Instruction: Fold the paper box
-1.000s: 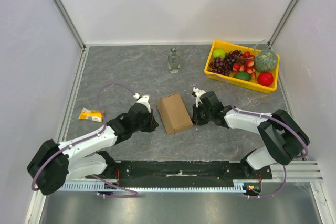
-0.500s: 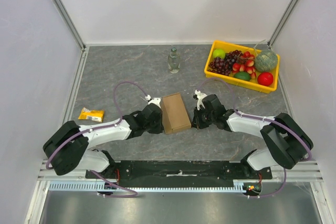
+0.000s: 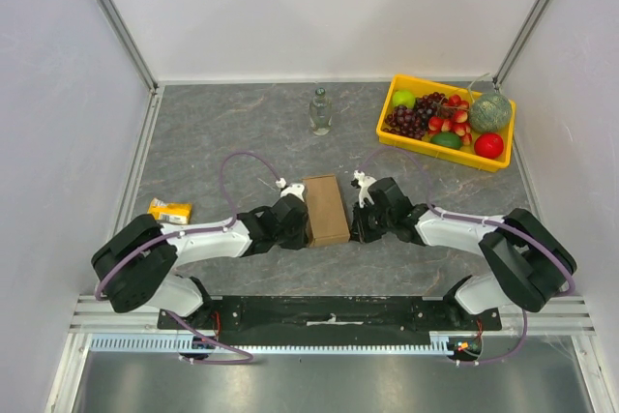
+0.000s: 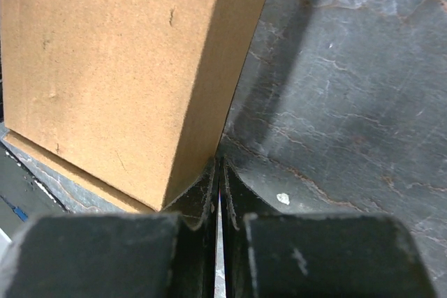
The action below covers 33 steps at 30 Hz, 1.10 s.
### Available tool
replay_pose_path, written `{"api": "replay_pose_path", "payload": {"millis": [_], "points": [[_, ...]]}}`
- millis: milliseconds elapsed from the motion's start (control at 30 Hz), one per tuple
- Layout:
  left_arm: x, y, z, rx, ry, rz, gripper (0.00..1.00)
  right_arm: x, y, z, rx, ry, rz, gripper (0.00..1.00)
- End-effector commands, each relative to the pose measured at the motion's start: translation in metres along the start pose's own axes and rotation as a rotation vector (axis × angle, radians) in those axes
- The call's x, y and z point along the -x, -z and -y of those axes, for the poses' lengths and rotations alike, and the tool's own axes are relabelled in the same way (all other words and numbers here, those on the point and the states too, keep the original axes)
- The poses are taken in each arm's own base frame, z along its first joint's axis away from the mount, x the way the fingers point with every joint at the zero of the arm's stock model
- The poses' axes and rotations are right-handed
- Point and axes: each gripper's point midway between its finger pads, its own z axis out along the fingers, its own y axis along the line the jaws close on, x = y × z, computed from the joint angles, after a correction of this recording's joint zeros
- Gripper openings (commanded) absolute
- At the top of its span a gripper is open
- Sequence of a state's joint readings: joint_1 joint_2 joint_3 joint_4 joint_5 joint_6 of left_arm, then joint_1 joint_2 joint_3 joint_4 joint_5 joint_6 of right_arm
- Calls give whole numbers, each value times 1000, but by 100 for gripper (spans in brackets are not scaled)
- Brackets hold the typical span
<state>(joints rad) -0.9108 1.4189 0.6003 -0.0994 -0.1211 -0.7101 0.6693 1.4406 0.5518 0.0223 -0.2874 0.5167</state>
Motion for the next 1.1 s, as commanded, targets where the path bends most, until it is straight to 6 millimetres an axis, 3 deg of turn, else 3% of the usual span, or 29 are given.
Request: {"api": "replay_pose_path", "payload": {"millis": [0, 367, 533, 633, 767, 933, 1067], "points": [[13, -3, 29, -70, 43, 34, 2, -2, 0, -17, 57, -7, -5, 6], [2, -13, 52, -111, 33, -5, 2, -5, -1, -30, 90, -9, -13, 6], [-16, -9, 54, -121, 33, -34, 2, -3, 10, 2, -101, 34, -14, 6], [-32, -3, 44, -104, 44, -57, 2, 4, 21, 14, -189, 66, -2, 7], [-47, 7, 8, 3, 95, -51, 2, 13, 37, 33, -323, 108, 7, 11], [-33, 24, -15, 82, 129, 18, 2, 34, 51, 52, -420, 147, 29, 14], [-6, 29, -34, 118, 165, 72, 2, 71, 53, 54, -408, 127, 79, 15]]}}
